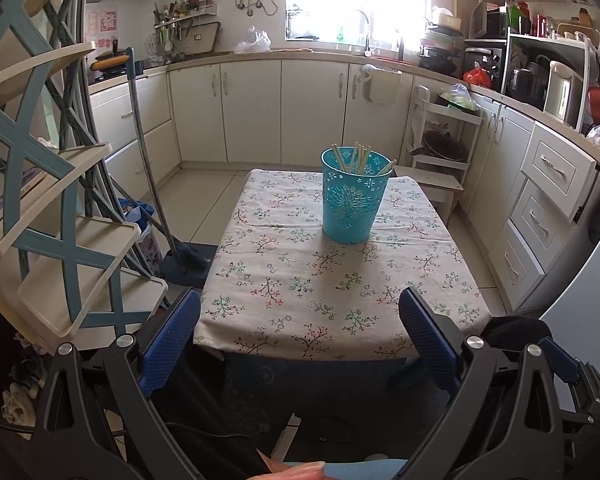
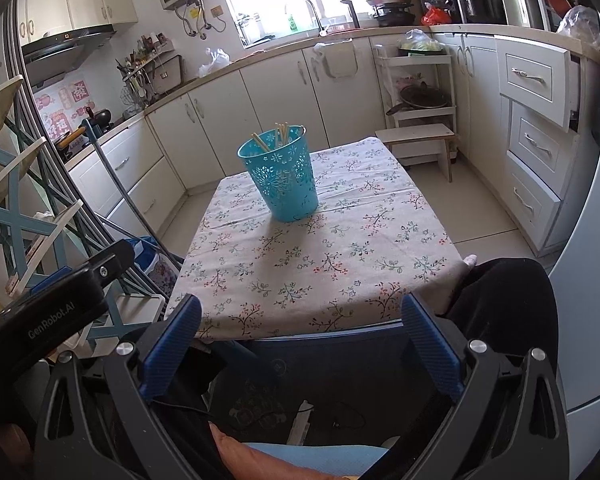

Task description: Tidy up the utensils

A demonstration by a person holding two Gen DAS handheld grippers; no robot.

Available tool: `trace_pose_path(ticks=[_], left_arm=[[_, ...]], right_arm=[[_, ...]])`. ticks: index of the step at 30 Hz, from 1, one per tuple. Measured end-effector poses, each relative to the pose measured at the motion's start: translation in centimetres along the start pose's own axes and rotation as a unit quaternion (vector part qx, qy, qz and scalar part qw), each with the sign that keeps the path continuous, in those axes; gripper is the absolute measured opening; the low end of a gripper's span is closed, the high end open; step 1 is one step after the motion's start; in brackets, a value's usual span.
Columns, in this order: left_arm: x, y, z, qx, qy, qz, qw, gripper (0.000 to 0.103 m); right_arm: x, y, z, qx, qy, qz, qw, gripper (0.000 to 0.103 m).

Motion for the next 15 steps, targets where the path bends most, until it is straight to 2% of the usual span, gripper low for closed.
trace_pose_path(ticks=[15], left_arm=[[-0.21,0.2,0.43,0.004,-0.011,0.0,0.9999,0.095]], right_arm=[[-0.21,-0.08,-0.14,0.001,0.002,-0.007,1.0,0.096]])
Point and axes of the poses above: each gripper's, at about its wrist camera, not at the fingertips, and y roughly against the way its jaws point, z to its right, x to its top, the point moved 7 cm from there along -y, roughly the way its jaws point, and after that the axes turned 3 degrees about -x, right-handed, at the moved point
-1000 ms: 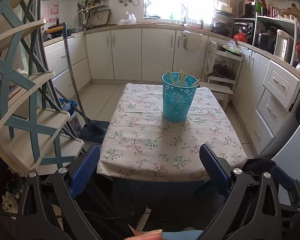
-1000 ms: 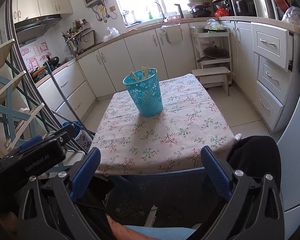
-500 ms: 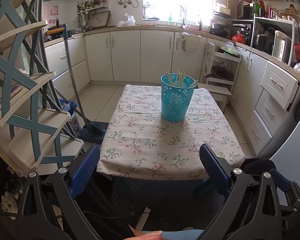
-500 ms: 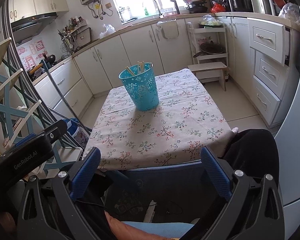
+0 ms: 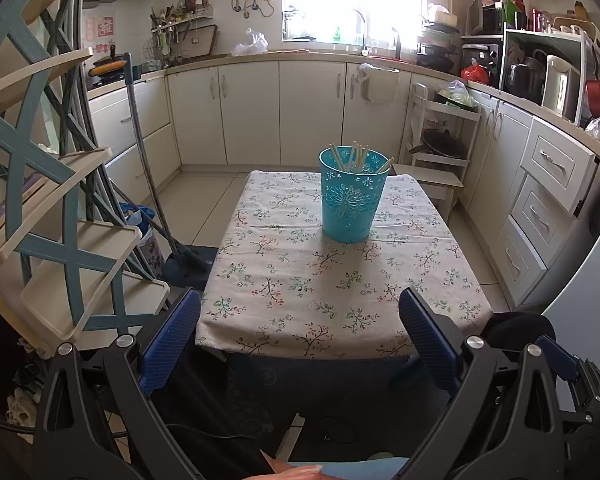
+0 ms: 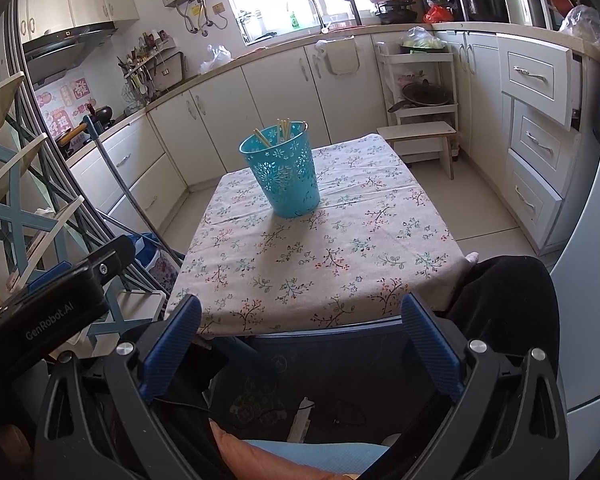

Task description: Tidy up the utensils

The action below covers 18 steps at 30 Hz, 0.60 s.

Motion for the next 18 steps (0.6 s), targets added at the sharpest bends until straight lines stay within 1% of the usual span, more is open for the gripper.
trace_pose_path(ticks=[18], left_arm=[[-0.12,-0.55,0.36,-0.001,-0.008,-0.006,0.9999,0.095]], right_arm=[[-0.45,-0.83,0.12,0.0,-0.001,-0.016,1.0,0.096]])
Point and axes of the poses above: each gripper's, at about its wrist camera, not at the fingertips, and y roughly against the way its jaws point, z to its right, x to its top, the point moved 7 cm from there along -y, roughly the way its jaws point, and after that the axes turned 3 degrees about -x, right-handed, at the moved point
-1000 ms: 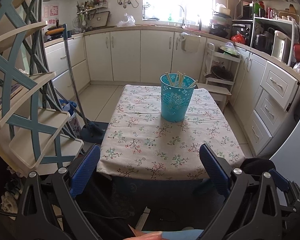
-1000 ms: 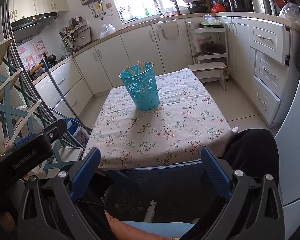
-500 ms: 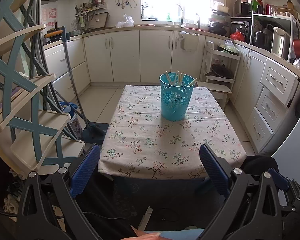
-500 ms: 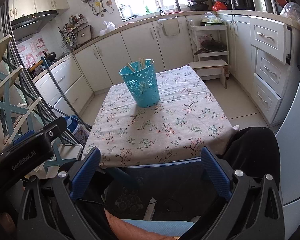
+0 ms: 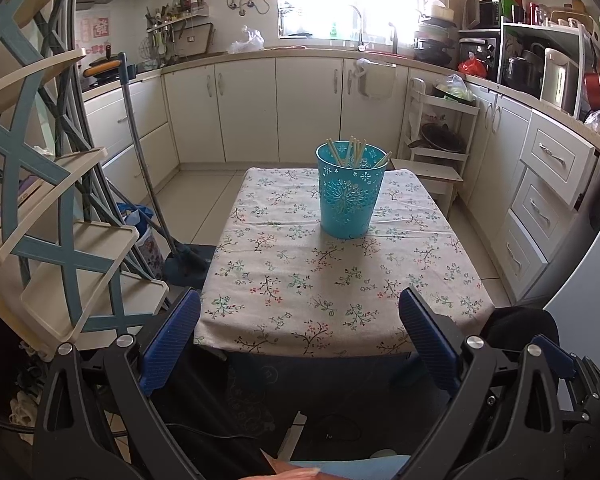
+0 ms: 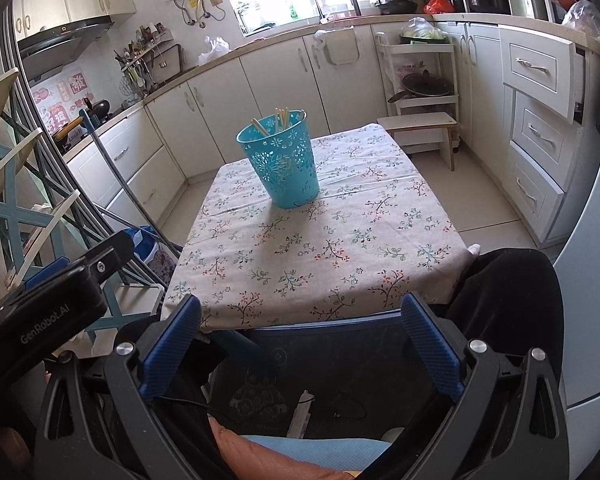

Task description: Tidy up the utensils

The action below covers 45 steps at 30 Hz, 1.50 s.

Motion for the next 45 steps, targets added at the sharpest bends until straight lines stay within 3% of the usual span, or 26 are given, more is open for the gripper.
trace_pose_path(ticks=[16,45], left_arm=[[-0.1,0.1,0.4,0.001,-0.008,-0.005,1.0,0.095],[0.5,-4.6,0.3,-0.011,-0.011,-0.036,0.9992,0.095]], right_arm=[[-0.1,-0.2,-0.2,0.002,0.0,-0.006,1.0,0.096],[0.7,-4.3,-0.2,-0.009,-0.004,-0.041,0.999,0.096]])
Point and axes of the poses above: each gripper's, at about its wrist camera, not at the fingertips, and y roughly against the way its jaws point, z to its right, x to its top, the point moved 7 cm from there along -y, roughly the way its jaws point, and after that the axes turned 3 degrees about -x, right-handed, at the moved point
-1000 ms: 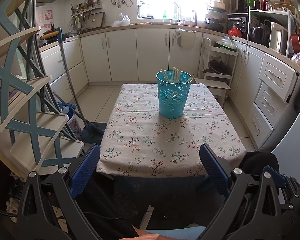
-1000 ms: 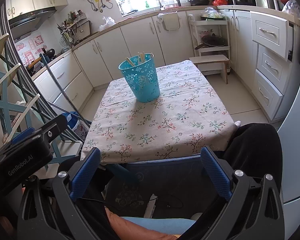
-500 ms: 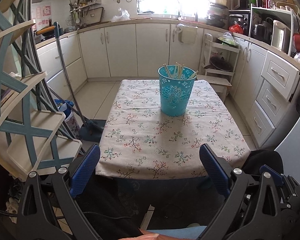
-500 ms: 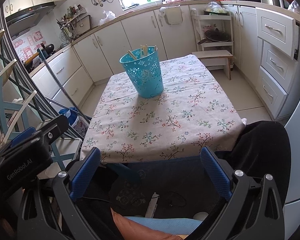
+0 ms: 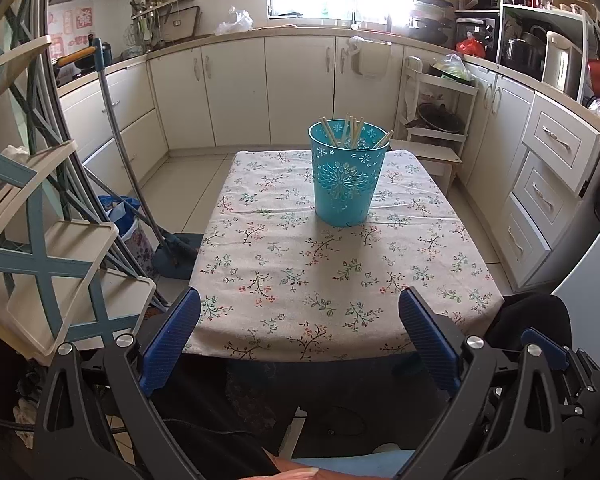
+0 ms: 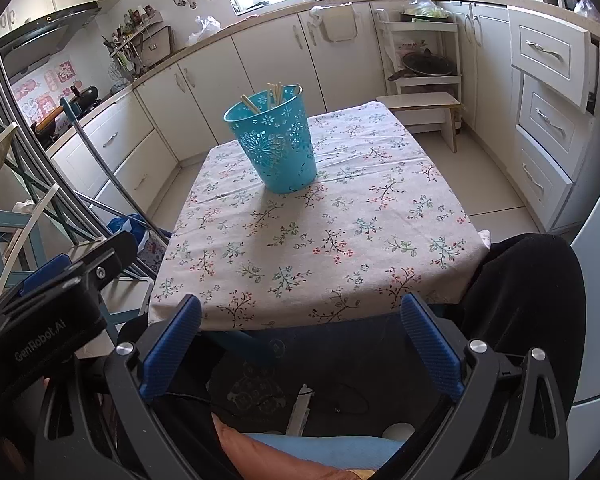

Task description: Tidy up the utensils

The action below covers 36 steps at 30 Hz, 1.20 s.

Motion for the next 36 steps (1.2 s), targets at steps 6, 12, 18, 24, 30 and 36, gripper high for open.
trace_pose_path(ticks=[6,12,18,24,30,36], left_arm=[[0.0,0.8,0.0,-0.003,0.006,0.007,1.0,0.095],[0.2,0.5,0.8,-0.006,0.001,0.01,0.9999,0.095],[-0.2,0.8,0.4,0.005,0.0,0.011,0.9999,0.095],[-0.4,1.3,0.4,0.006,-0.002,0.014,0.9999,0.095],[-0.4,1.7,0.4,0.01,0.001,0.016,0.9998,0.095],[-0.3,1.8,-0.4,0.008,0.019,0.017,0.9997,0.095]], right_arm=[[-0.3,0.9,0.3,-0.004,0.004,0.008,1.0,0.096],[0.2,1.0,2.0,-0.01,-0.014,0.013,1.0,0.096],[0.0,0.8,1.5,-0.003,-0.014,0.015,1.0,0.096],[-0.3,1.3,1.6,0.0,-0.016,0.017,1.0,0.096],[-0.3,1.6,1.6,0.002,-0.014,0.023,1.0,0.096],[-0.3,1.7,1.6,0.002,-0.016,0.023,1.0,0.096]])
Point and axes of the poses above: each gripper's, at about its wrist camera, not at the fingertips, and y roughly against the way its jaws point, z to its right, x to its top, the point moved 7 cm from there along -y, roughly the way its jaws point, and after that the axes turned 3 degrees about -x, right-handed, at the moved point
